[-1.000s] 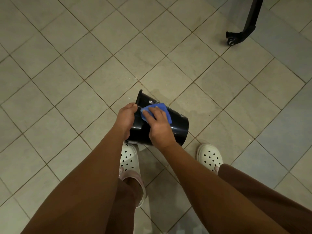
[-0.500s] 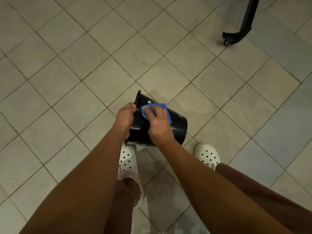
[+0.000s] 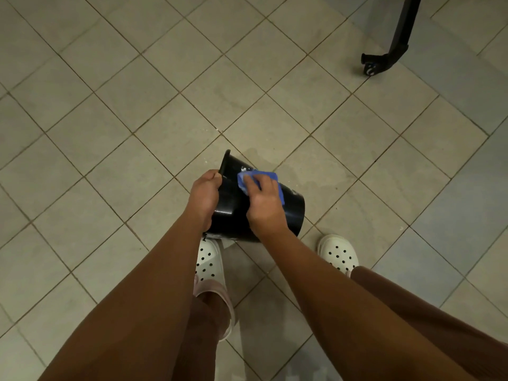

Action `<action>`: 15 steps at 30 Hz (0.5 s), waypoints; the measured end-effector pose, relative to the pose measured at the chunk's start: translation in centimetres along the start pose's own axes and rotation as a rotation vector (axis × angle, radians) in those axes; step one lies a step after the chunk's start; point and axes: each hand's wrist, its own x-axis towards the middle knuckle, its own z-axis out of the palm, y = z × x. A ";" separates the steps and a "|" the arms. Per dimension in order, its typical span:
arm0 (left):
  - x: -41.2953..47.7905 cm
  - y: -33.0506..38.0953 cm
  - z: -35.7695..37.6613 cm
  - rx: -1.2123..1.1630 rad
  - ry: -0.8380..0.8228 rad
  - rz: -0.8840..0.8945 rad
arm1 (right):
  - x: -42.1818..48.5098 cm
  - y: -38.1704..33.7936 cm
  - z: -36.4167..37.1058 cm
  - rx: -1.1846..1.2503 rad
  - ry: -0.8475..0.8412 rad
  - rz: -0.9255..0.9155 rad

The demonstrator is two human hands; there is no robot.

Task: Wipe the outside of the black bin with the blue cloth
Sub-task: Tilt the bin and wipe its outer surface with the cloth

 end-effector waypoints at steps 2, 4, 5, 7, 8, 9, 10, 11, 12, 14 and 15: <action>0.1 0.1 0.0 0.002 0.008 0.007 | -1.2 -0.3 0.2 -0.032 0.014 0.027; 0.1 0.1 -0.4 -0.035 0.008 0.014 | -2.2 -0.9 0.8 -0.024 0.029 -0.059; 0.2 0.0 -0.7 -0.058 0.007 0.014 | -2.2 -1.1 0.9 -0.013 0.028 -0.115; 0.2 -0.3 -1.4 -0.112 -0.012 0.006 | -1.3 -0.7 0.5 0.017 -0.003 -0.189; 0.1 -0.4 -1.6 -0.129 -0.031 0.006 | -0.8 -0.3 0.2 0.026 -0.018 -0.195; 0.1 -0.5 -1.7 -0.133 -0.054 0.007 | -0.5 0.2 0.2 0.026 -0.012 -0.179; 0.0 -0.5 -1.7 -0.135 -0.075 0.001 | -0.6 0.4 0.1 0.026 0.002 -0.154; 0.0 -0.3 -1.6 -0.142 -0.084 -0.010 | -1.0 0.4 0.2 0.026 0.018 -0.142; 0.0 -0.2 -1.5 -0.162 -0.082 -0.038 | -1.5 0.4 0.4 0.031 0.031 -0.151; 0.0 0.4 -1.2 -0.208 -0.052 -0.103 | -2.4 0.6 0.6 0.042 0.031 -0.204; 0.2 0.5 -1.1 -0.209 -0.025 -0.118 | -2.8 0.9 0.6 0.041 0.023 -0.238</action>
